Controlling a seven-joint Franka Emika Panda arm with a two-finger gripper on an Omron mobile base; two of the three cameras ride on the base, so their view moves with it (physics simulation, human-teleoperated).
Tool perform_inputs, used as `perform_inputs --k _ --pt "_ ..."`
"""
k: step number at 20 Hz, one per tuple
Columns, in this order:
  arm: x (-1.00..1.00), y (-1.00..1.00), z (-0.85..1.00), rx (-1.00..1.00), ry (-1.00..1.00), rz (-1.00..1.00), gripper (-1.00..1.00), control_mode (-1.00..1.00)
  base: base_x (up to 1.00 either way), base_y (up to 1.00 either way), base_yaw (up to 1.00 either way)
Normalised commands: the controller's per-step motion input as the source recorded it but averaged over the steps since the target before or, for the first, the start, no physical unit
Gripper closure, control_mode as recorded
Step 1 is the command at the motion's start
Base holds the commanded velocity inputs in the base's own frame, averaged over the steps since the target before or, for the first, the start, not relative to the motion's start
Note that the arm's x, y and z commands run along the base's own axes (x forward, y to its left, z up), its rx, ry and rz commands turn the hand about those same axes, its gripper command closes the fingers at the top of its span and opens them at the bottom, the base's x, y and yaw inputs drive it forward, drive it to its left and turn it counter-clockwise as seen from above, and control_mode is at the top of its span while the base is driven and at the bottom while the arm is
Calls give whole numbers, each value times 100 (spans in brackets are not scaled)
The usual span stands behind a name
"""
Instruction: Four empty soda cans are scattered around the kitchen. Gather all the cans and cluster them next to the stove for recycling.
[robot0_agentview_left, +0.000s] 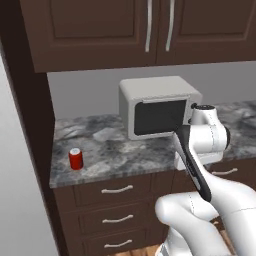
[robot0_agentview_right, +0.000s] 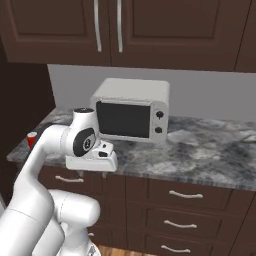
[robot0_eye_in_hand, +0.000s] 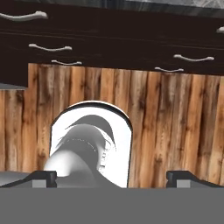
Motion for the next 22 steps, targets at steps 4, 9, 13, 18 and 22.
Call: perform_inputs --k 4,9,13,18,22 --pt "0 0 0 0 0 0 -100 100 35 -28 -9" --pt "0 0 0 0 0 0 -100 100 47 -17 -1" --pt "0 0 0 0 0 0 -100 100 60 -39 0" --pt "0 0 0 0 0 0 -100 100 12 -7 0" --pt "0 0 0 0 0 0 -100 100 0 0 0"
